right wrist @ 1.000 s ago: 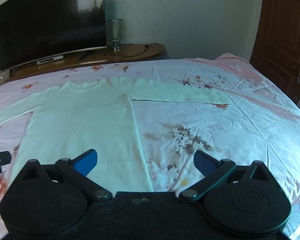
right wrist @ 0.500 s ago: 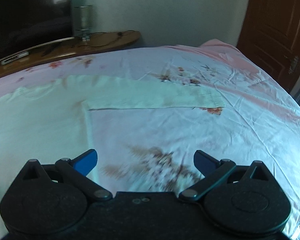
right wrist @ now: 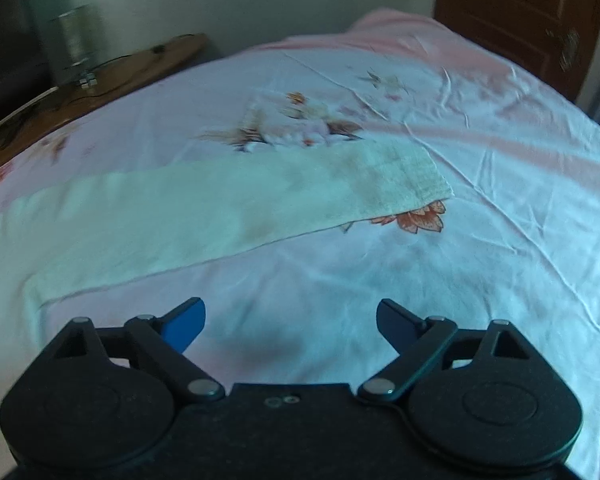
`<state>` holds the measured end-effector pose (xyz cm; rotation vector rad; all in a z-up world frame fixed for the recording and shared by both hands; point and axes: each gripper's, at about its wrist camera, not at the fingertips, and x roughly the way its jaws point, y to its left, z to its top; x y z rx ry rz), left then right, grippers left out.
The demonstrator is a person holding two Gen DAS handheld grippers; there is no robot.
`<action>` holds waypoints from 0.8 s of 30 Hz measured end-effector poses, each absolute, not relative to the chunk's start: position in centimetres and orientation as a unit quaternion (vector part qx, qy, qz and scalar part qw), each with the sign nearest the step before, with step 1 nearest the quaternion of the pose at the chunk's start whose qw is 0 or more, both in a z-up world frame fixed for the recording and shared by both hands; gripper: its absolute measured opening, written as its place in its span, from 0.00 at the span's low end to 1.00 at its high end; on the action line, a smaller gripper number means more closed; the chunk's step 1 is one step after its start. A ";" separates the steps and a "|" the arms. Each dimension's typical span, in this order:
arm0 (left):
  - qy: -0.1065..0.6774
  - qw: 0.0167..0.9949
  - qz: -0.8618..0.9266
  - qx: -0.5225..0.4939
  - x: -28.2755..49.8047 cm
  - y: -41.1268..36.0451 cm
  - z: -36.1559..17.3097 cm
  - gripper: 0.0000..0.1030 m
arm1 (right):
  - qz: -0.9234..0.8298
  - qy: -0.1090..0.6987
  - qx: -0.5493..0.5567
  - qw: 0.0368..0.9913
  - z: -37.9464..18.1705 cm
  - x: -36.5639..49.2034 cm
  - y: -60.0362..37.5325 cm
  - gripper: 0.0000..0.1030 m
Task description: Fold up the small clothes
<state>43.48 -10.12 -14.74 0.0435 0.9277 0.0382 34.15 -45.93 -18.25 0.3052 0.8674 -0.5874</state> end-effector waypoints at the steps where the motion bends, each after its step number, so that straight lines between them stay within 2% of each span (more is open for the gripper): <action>1: 0.448 0.893 0.020 0.021 44.1 -10.3 -15.0 1.00 | -0.284 0.414 0.154 0.851 -18.6 34.6 -46.8 0.85; 4: 0.450 0.893 0.020 0.023 45.8 -10.7 -15.9 1.00 | -0.291 0.411 0.196 0.841 -19.4 35.6 -49.3 0.76; 7: 0.454 0.891 0.018 0.020 47.0 -10.8 -16.5 1.00 | -0.307 0.390 0.214 0.841 -19.5 36.3 -51.3 0.74; 9: 0.456 0.889 0.020 0.022 47.6 -10.9 -16.9 1.00 | -0.325 0.374 0.217 0.841 -19.5 36.6 -52.6 0.69; 11: 0.457 0.889 0.021 0.026 48.1 -11.0 -17.1 1.00 | -0.342 0.363 0.214 0.840 -19.5 37.1 -53.6 0.49; 12: 0.456 0.889 0.020 0.028 48.3 -10.9 -17.2 1.00 | -0.346 0.356 0.215 0.841 -19.5 37.2 -54.2 0.45; 15: 0.456 0.889 0.018 0.031 48.6 -10.8 -17.5 1.00 | -0.354 0.337 0.219 0.844 -19.5 37.2 -55.4 0.24; 16: 0.457 0.889 0.018 0.033 48.7 -10.7 -17.5 1.00 | -0.350 0.330 0.220 0.848 -19.5 37.1 -55.6 0.12; 17: 0.456 0.889 0.018 0.035 48.7 -10.6 -17.6 1.00 | -0.349 0.329 0.220 0.849 -19.5 37.2 -55.7 0.09; 24: 0.440 0.897 0.021 0.021 47.7 -7.5 -16.1 1.00 | -0.281 0.270 0.192 0.901 -16.2 38.4 -51.0 0.07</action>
